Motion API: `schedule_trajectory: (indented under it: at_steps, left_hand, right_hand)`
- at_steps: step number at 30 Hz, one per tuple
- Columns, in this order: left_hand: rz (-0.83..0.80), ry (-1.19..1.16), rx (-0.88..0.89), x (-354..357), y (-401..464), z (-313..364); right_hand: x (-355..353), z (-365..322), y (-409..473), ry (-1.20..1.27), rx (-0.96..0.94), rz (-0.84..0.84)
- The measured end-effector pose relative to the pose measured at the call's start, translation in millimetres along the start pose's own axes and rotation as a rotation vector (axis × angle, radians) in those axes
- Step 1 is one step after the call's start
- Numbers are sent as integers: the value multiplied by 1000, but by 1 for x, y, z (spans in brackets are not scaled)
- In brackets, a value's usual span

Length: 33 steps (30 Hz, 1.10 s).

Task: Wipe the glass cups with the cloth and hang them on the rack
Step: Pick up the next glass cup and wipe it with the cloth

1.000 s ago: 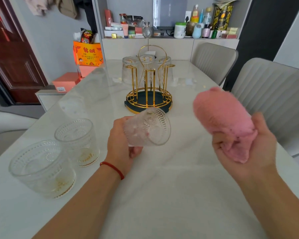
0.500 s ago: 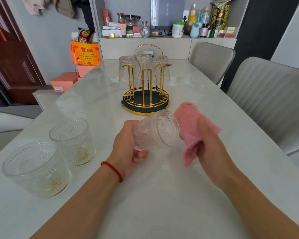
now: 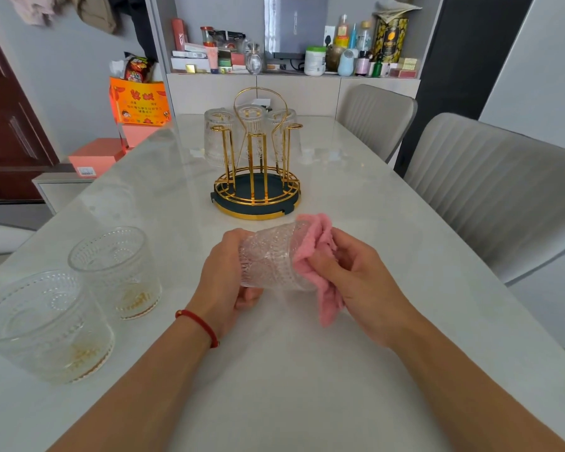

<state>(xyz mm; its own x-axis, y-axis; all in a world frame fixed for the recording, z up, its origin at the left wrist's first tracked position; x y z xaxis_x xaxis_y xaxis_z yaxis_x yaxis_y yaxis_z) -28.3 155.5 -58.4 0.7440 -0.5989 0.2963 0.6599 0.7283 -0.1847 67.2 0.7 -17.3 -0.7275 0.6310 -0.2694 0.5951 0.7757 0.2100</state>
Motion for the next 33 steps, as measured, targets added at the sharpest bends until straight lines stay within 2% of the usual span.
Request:
schedule_trajectory:
  at_steps: [4, 9, 13, 17, 21, 24, 27, 30, 33]
  left_hand:
    - [-26, 63, 11, 4, -3, 2]
    - [-262, -18, 34, 17, -7, -2]
    - [-96, 18, 37, 13, -11, 1]
    - [-21, 25, -5, 11, -11, 0]
    - [-13, 64, -13, 12, -11, 0]
    - [-6, 64, -12, 10, -9, 0]
    - [-3, 55, -7, 8, -13, 3]
    - [-16, 128, 1, 8, -15, 8]
    - [-101, 215, -25, 12, -15, 13]
  right_hand:
    - [-1, 6, 0, -181, 81, 47]
    - [-8, 13, -1, -179, 172, 151]
    - [-6, 8, -3, -194, 135, 114]
    - [0, 10, -1, -1, 157, 8]
    - [-6, 11, -2, -210, 157, 95]
    - [-7, 11, 0, -204, 138, 112]
    - [-2, 9, -1, -148, 127, 35]
    - [-4, 4, -2, -303, 38, 64]
    - [-12, -5, -3, -467, -73, 154]
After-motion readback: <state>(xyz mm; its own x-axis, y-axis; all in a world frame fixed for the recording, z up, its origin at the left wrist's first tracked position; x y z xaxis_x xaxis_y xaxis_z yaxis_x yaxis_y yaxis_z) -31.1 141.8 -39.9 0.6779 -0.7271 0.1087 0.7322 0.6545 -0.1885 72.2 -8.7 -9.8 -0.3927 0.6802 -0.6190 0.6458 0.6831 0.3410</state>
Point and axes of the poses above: each hand's wrist, its own y-axis towards the middle knuckle, its own x-axis out of the palm, z = x × y, the point moved 8 cm from there along y, towards the middle knuckle, and after that the axes turned 11 degrees about -y, right-handed, at the moved point
